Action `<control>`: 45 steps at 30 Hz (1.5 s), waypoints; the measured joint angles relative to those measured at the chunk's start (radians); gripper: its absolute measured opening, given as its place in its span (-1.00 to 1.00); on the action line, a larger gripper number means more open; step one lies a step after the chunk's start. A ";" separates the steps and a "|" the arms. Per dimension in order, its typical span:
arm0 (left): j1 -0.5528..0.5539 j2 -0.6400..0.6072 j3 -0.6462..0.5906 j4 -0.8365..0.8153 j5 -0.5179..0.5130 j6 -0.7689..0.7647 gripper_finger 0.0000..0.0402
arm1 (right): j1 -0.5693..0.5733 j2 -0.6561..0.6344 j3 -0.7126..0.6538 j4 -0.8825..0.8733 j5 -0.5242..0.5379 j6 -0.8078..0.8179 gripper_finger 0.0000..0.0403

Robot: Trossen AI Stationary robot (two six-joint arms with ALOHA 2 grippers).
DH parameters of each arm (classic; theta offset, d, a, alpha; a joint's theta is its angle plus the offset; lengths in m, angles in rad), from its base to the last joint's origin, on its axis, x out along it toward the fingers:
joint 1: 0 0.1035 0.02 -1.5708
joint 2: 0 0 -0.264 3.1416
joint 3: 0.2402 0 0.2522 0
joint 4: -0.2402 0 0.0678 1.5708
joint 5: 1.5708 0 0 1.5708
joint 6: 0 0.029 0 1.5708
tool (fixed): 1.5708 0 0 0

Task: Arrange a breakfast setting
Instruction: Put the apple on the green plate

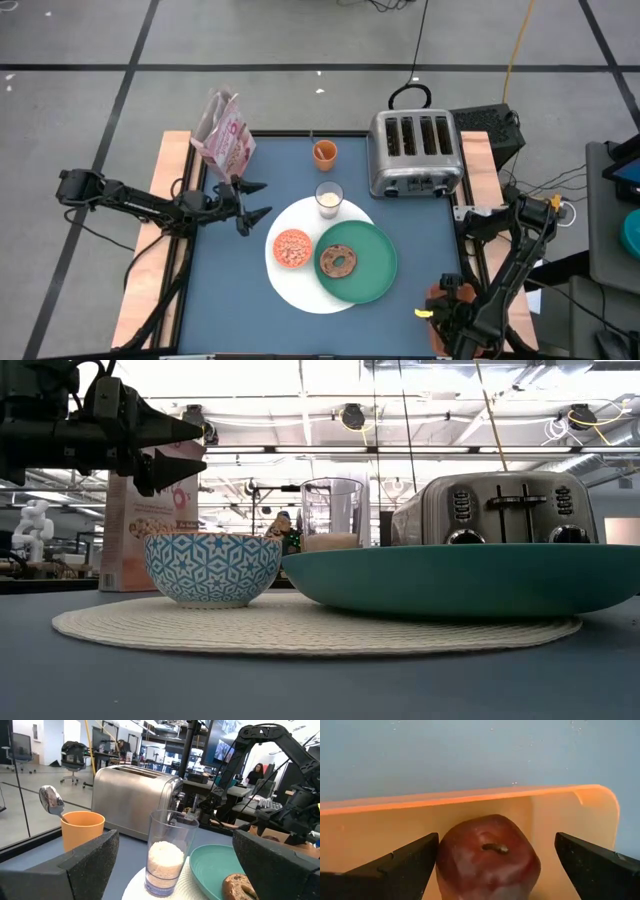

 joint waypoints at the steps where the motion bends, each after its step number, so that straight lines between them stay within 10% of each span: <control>1: 0.000 0.000 0.000 0.000 0.000 0.000 0.94 | 0.000 0.000 0.000 0.000 -0.015 0.006 0.95; 45: 0.000 0.000 0.000 -0.003 0.000 0.000 0.94 | 0.002 -0.002 -0.008 0.096 -0.228 0.093 0.41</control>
